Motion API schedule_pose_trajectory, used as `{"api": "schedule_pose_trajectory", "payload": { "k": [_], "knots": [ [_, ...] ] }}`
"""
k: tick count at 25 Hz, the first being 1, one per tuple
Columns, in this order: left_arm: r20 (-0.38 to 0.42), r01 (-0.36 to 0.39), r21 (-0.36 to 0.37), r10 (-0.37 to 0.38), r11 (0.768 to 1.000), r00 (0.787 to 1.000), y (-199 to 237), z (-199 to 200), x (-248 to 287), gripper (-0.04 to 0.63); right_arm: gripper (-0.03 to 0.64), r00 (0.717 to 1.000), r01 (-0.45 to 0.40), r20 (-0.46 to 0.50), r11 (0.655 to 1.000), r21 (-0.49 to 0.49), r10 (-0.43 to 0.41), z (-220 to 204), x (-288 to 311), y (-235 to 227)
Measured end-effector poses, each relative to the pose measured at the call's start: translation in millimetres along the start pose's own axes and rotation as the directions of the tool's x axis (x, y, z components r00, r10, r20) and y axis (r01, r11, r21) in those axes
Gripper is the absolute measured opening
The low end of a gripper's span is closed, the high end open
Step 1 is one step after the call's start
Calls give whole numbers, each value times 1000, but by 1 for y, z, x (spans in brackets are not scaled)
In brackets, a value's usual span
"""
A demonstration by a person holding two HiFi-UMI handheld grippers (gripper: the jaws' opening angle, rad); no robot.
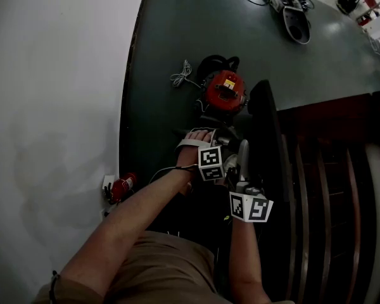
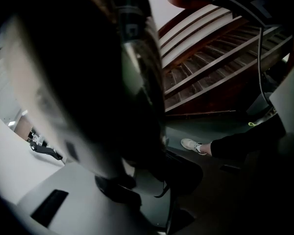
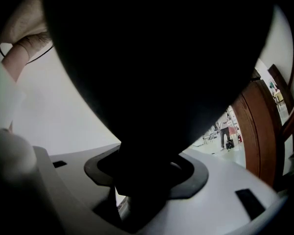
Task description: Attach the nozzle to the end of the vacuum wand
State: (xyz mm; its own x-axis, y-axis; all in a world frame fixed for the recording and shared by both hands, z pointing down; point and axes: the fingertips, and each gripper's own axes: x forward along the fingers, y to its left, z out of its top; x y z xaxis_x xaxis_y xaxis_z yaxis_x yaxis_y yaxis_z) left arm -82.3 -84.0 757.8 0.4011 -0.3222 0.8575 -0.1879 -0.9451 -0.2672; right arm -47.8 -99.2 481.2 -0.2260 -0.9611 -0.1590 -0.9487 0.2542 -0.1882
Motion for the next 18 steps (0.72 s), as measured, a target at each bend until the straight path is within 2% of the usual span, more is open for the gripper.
{"api": "schedule_pose_trajectory", "payload": {
  "k": [4, 11, 15, 18],
  "knots": [
    [-7, 10, 22, -10, 1000, 1000, -5, 2, 1, 127, 252, 998, 28, -53, 999, 35, -27, -14, -6, -12],
    [-16, 13, 31, -12, 999, 1000, -9, 8, 3, 127, 252, 992, 30, -122, 999, 45, -24, -15, -1, -20],
    [20, 84, 71, -85, 994, 996, -22, 17, 3, 129, 252, 994, 37, -105, 995, 96, -26, -13, -7, -32],
    [48, 134, 31, -135, 990, 990, -32, 17, 3, 146, 252, 998, 5, -65, 994, 112, 3, -10, -13, -32]
  ]
}}
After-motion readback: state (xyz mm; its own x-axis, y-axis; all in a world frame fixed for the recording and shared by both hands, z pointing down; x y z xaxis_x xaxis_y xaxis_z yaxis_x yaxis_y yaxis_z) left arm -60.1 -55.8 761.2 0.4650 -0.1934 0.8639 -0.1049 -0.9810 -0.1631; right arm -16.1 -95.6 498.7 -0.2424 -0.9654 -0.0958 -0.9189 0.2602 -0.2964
